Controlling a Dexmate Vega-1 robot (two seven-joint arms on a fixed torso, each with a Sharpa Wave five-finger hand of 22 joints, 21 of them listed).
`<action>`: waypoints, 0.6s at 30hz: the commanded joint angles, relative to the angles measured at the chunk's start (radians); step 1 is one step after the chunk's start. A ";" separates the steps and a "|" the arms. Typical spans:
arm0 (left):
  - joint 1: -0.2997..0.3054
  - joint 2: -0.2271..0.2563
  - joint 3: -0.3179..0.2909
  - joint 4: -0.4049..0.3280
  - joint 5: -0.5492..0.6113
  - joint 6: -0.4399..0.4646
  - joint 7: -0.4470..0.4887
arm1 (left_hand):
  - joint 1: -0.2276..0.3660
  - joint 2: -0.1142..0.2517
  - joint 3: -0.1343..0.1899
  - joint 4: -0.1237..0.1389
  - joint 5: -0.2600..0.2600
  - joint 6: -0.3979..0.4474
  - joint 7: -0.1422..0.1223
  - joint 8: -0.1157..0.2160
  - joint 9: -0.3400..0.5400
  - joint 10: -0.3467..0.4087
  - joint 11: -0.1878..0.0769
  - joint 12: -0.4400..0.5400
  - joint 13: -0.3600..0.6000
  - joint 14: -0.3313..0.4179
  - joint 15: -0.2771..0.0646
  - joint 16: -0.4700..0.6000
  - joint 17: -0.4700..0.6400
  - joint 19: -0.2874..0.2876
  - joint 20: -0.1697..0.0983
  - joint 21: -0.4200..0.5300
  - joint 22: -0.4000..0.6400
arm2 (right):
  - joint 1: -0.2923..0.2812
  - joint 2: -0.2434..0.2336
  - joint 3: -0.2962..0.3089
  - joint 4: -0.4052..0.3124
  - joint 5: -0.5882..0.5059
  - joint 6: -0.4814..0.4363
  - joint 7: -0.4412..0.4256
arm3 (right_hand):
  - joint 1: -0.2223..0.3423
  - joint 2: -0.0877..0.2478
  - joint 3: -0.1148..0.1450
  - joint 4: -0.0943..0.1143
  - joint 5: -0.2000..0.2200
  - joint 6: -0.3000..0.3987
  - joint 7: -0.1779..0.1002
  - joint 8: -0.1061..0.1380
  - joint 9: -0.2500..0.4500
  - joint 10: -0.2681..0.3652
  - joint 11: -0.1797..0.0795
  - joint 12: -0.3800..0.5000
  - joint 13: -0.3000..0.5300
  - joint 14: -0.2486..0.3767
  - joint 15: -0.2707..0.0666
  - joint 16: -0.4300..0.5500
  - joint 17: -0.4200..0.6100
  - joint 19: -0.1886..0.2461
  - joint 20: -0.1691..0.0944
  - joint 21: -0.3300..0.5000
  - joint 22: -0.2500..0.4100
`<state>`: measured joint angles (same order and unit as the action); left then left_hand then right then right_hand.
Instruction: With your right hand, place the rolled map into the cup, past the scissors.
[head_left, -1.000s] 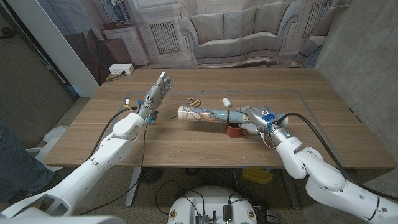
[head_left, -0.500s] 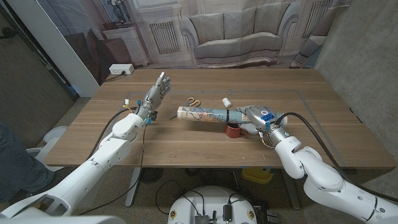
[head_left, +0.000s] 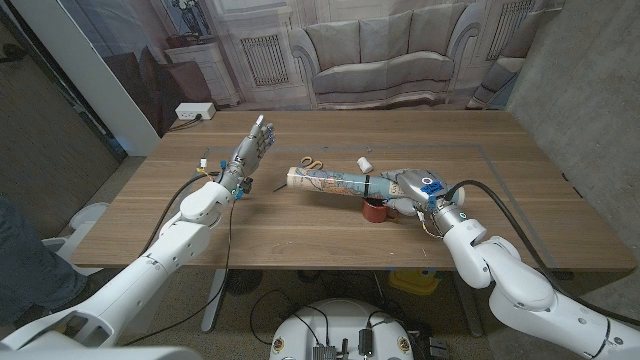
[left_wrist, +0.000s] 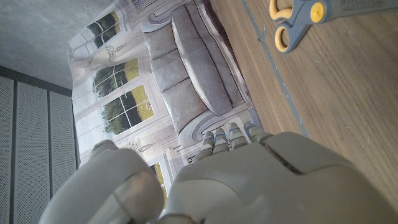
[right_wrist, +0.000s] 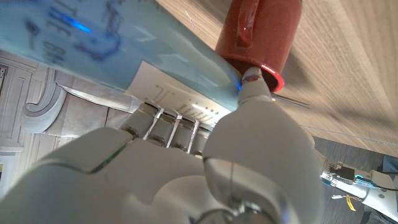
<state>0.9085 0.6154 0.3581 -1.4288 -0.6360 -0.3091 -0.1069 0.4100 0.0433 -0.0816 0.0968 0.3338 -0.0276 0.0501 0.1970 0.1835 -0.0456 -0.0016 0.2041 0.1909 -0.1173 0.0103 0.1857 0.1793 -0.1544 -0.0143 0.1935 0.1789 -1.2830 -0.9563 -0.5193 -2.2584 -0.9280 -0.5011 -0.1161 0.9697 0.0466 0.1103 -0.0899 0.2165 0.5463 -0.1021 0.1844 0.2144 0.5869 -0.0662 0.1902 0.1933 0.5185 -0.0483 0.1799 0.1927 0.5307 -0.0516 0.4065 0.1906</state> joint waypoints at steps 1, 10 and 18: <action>-0.011 -0.006 0.006 0.011 0.000 -0.002 -0.012 | 0.007 0.004 -0.008 0.000 -0.001 0.001 0.000 0.002 0.006 -0.007 -0.002 0.004 0.003 -0.005 -0.003 0.002 0.004 -0.003 0.005 0.009 0.004 | -0.034 -0.012 0.029 -0.037 -0.001 -0.008 -0.032 | -0.008 0.002 -0.002 0.004 0.002 0.004 0.003 0.006 0.000 0.005 0.008 0.008 0.003 0.003 -0.088 0.006 0.004 0.000 -0.092 -0.004 0.003; -0.016 -0.009 0.010 0.013 -0.001 0.001 -0.015 | 0.007 0.005 -0.010 0.000 -0.001 0.000 0.000 0.002 0.006 -0.006 -0.003 0.004 0.003 -0.004 -0.002 0.003 0.004 -0.003 0.007 0.009 0.004 | -0.055 -0.022 0.043 -0.049 0.011 -0.012 -0.020 | -0.019 0.001 -0.005 0.008 0.004 0.012 0.005 0.012 0.000 0.014 0.007 0.015 0.003 0.010 -0.089 0.012 0.004 0.002 -0.092 -0.005 0.002; -0.016 -0.006 0.011 0.006 0.002 0.010 -0.008 | 0.008 0.006 -0.012 0.000 -0.001 0.000 0.000 0.002 0.006 -0.006 -0.003 0.004 0.003 -0.005 -0.002 0.002 0.004 -0.003 0.006 0.009 0.004 | -0.072 -0.030 0.055 -0.047 0.036 -0.032 0.003 | -0.027 0.000 -0.008 0.011 0.006 0.016 0.007 0.015 -0.001 0.018 0.000 0.019 0.003 0.012 -0.093 0.014 0.003 0.005 -0.094 -0.006 0.002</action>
<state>0.8957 0.6090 0.3665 -1.4188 -0.6364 -0.3107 -0.1185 0.4139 0.0472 -0.0893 0.0962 0.3338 -0.0276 0.0501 0.1970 0.1836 -0.0456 -0.0016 0.2041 0.1909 -0.1173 0.0103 0.1857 0.1793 -0.1544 -0.0143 0.1935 0.1789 -1.3337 -0.9753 -0.4789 -2.3010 -0.9157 -0.5160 -0.1360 0.9473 0.0477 0.1033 -0.0828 0.2164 0.5553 -0.0927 0.1927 0.2141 0.6003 -0.0609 0.2011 0.1932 0.5229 -0.0519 0.1856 0.1927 0.5308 -0.0516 0.4018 0.1907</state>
